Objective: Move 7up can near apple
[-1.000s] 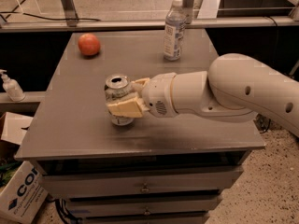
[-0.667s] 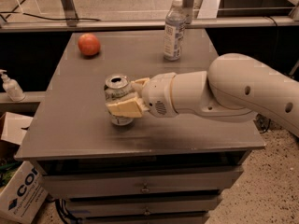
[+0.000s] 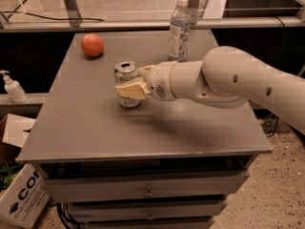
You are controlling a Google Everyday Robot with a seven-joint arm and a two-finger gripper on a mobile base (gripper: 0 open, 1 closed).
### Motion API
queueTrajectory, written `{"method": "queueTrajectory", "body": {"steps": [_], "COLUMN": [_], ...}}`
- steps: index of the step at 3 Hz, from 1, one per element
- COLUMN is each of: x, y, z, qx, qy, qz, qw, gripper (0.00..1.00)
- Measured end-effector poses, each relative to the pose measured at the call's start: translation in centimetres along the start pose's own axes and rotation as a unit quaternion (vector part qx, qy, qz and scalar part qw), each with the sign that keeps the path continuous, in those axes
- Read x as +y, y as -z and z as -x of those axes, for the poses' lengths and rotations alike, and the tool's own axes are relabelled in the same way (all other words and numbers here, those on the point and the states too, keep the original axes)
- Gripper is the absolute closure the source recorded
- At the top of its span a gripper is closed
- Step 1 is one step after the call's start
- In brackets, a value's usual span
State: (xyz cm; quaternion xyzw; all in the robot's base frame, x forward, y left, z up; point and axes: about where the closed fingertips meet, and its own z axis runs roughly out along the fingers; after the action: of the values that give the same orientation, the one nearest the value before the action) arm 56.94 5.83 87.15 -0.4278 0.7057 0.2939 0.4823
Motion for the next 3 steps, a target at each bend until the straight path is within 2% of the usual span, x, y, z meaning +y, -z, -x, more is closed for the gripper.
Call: {"method": "queueTrajectory", "body": {"steps": [1,2,3], "x": [-6.0,-11.0,-14.6], "y": [-1.8,-2.8,-3.5], "z": [0.8,1.8,3.2], "qx": [-0.004,-0.005,-0.012], "qy": [-0.002,-0.001,0.001], "qz": [-0.034,-0.062,-0.079], "qw": [0.9994,0.998,0.9968], "gripper": [1.0,1.0,1.0]}}
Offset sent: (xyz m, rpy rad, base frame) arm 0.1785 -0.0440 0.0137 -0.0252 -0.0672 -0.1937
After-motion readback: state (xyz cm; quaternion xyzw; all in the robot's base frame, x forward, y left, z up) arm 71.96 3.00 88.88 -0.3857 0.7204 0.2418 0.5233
